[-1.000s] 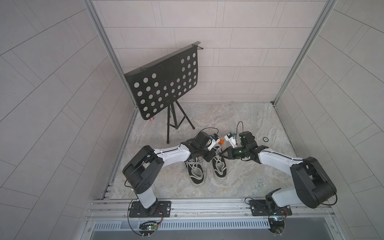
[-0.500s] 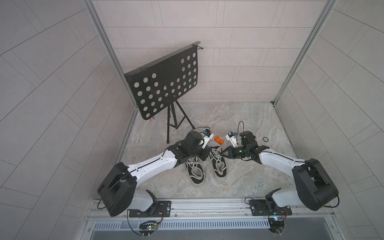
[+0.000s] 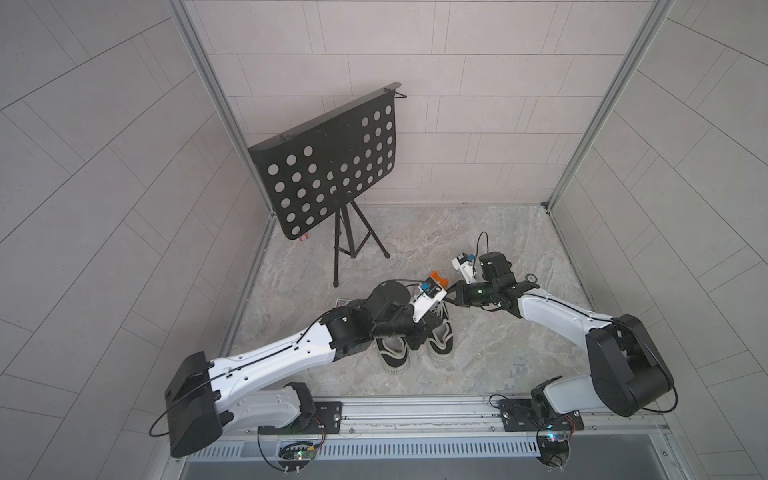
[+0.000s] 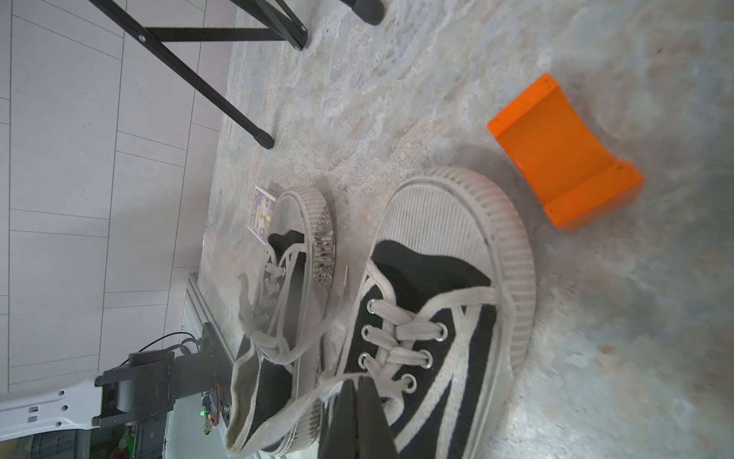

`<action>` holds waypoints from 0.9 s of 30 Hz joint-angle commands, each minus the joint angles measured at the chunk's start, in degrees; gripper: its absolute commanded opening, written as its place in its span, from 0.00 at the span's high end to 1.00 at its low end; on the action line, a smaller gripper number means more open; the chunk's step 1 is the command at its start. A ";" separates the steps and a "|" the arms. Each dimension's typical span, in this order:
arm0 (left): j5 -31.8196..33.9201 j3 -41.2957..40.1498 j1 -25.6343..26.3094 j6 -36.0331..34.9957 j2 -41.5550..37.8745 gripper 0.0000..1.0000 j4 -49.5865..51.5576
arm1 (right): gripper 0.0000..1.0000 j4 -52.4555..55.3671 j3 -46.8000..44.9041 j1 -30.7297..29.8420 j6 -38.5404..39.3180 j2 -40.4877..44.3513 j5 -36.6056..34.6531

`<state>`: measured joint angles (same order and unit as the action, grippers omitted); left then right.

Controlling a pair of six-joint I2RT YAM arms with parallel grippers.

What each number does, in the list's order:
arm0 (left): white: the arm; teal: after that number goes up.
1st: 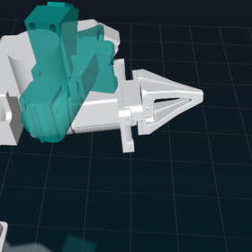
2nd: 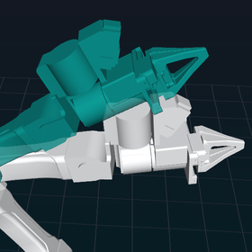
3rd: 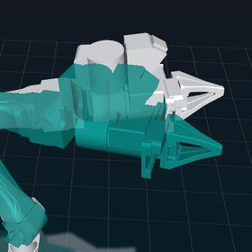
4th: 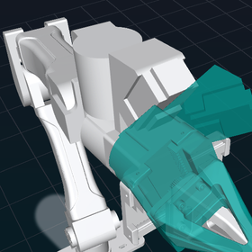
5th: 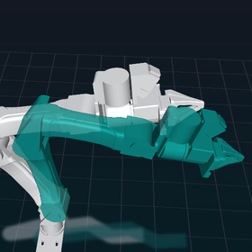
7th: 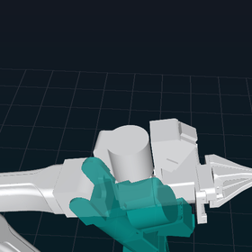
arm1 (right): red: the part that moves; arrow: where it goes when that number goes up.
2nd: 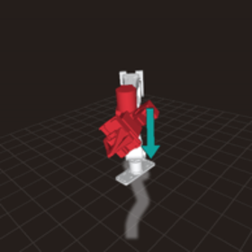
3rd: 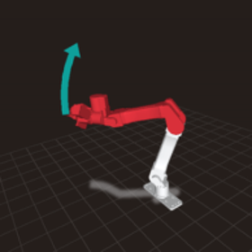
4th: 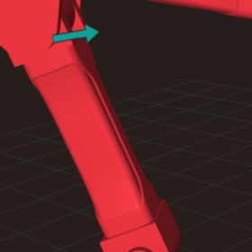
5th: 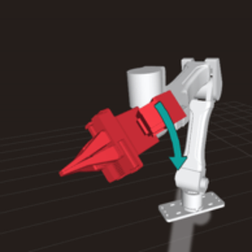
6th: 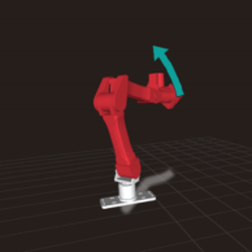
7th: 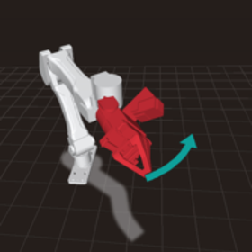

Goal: Tie the shoes
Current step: Wrap the shoelace around the shoelace.

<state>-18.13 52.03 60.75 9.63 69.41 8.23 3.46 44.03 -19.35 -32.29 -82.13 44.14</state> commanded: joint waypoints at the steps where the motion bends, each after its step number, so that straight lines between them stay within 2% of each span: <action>1: 0.33 4.10 3.27 -2.41 4.75 1.00 -1.14 | 1.00 1.47 1.98 0.67 1.35 -1.81 0.45; 8: 1.43 7.64 7.40 -2.34 19.24 1.00 -9.42 | 1.00 1.13 3.24 1.07 1.32 -3.48 1.83; 12: -0.35 8.76 8.25 -0.44 24.78 1.00 -13.04 | 1.00 1.20 3.25 1.50 1.44 -3.48 2.22; 13: -0.22 8.21 8.28 0.33 25.06 0.92 -14.03 | 1.00 1.28 3.25 1.58 1.54 -3.39 2.40; 17: 1.13 5.29 7.86 1.16 21.92 0.42 -14.51 | 1.00 1.70 3.08 1.60 2.40 -2.95 3.41; 19: 1.58 3.57 7.00 1.19 19.05 0.25 -13.57 | 1.00 2.11 2.97 1.60 2.89 -2.78 3.78; 21: 1.77 1.89 5.65 1.34 16.18 0.20 -12.45 | 1.00 2.31 2.86 1.60 3.13 -2.53 4.11; 24: 2.69 -0.24 2.09 1.12 12.72 0.19 -10.00 | 1.00 2.27 2.60 1.60 3.12 -2.06 4.47; 27: 1.94 -0.88 -2.87 -0.31 11.43 0.30 -7.33 | 1.00 2.25 2.39 1.60 3.04 -1.43 5.10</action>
<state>-16.84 52.51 61.32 10.33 81.84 -2.24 4.84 46.30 -17.96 -30.20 -85.38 48.34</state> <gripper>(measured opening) 0.730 0.047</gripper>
